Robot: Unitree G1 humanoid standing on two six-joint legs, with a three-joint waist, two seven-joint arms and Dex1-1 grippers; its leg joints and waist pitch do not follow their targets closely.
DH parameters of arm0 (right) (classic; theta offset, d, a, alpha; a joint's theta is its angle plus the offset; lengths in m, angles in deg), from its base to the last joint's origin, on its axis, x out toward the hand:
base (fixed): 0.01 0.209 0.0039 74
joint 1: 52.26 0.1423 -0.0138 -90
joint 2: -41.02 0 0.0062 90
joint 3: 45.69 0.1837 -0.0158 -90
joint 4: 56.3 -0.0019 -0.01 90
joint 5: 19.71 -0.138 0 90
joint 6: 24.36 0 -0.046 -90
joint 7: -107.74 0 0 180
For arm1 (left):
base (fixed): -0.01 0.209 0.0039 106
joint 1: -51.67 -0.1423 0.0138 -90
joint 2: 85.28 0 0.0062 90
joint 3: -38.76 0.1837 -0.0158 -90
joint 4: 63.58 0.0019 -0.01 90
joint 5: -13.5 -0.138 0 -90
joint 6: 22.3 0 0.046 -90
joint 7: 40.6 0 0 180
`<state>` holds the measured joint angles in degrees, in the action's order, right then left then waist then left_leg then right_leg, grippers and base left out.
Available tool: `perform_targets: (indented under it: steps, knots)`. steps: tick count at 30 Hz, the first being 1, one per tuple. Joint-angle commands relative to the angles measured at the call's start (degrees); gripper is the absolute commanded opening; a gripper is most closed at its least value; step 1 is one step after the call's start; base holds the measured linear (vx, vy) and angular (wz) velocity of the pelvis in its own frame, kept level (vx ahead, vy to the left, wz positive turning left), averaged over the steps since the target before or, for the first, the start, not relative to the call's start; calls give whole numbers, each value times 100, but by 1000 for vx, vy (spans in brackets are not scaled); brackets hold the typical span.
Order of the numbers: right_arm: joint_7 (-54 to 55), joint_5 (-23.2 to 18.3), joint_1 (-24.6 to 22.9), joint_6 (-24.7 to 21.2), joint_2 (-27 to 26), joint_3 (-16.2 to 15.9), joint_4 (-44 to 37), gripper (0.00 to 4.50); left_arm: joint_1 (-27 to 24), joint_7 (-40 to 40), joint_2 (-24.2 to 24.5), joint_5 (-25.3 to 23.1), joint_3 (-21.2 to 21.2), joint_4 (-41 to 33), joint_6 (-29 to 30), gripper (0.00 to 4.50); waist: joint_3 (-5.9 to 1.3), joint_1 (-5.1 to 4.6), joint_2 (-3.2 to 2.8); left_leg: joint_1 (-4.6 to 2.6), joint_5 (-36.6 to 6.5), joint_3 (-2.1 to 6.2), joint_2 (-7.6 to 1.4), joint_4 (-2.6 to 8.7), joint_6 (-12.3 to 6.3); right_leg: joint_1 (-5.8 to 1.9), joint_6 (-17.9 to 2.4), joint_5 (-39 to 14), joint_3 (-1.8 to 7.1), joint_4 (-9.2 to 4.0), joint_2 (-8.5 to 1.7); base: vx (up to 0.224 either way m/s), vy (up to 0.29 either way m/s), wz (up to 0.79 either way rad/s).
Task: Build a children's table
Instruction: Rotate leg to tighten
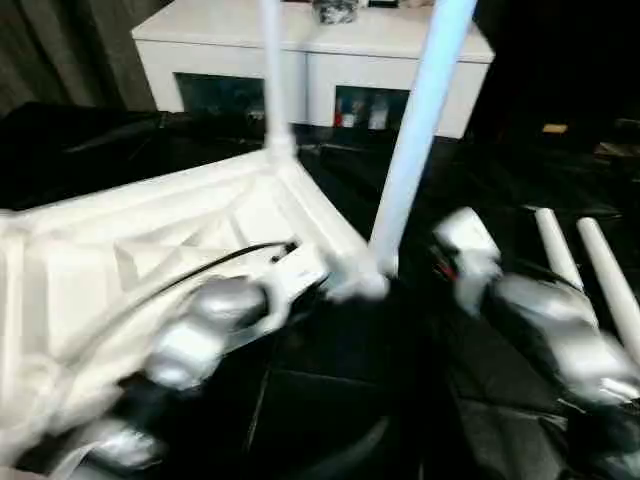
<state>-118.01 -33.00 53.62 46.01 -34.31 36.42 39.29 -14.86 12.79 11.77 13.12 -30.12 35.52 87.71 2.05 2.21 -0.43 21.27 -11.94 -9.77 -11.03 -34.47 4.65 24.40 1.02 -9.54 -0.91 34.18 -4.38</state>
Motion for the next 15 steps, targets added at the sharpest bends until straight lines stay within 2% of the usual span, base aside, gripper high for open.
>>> perform_targets:
  steps: [1, 5, 6, 7, 9, 11, 12, 14, 15]
  knots:
    - [-559, -155, -34, 124, 87, -202, -345, 418, 35, 646, 44, 281, 179, -424, -71, 0, -350, -1, -2, -32, -648, -25, -133, 371, -632, -366, -1631, 74, 102, -242, -188, 0, 0, 0]
    - [-773, -174, -134, 39, 250, -376, -575, 418, 7, 971, 175, 454, 168, -570, 74, 0, -314, 12, 3, -70, -891, -37, -155, 398, -557, -344, -1632, -456, 106, -289, -206, 0, 0, 0]
    - [-813, -176, -157, 21, 266, -426, -631, 418, 11, 995, 196, 454, 168, -568, 46, 0, -290, 32, 6, -84, -1075, -36, -164, 422, -453, -329, -1552, -790, 113, -321, -207, 0, 0, 0]
    - [-828, -174, -166, 18, 272, -447, -651, 418, 12, 1003, 205, 452, 168, -566, 31, 0, -290, 32, 6, -84, -1075, -36, -164, 422, -453, -329, -1552, -790, 113, -321, -207, 0, 0, 0]
    - [-885, -153, -190, 62, 257, -489, -673, 418, 20, 1035, 253, 462, 175, -547, -46, 0, -277, 41, 13, -98, -1330, -30, -159, 449, -272, -322, -1408, -1192, 124, -362, -213, 0, 0, 0]
    - [-932, -147, -183, 54, 226, -486, -646, 418, 19, 1056, 275, 480, 177, -546, -62, 0, -283, 42, 21, -93, -1310, -29, -154, 447, -243, -324, -1367, -1198, 128, -363, -213, 0, 0, 0]
    - [-963, -109, -167, 79, 207, -498, -600, 418, 19, 1073, 292, 485, 177, -545, -76, 0, -288, 36, 17, -66, -1235, -17, -140, 447, -231, -340, -1317, -1168, 123, -351, -212, 0, 0, 0]
    - [-1010, -19, -127, 108, 225, -543, -497, 418, 16, 1108, 305, 475, 159, -547, -73, 0, -298, 30, 19, -67, -1152, -16, -141, 437, -243, -339, -1325, -1069, 123, -340, -212, 0, 0, 0]
    - [-1020, 6, -116, 125, 241, -561, -473, 402, 17, 1117, 311, 472, 156, -548, -69, 0, -297, 26, 17, -60, -1110, -16, -139, 437, -255, -342, -1342, -1015, 119, -335, -209, 0, 0, 0]
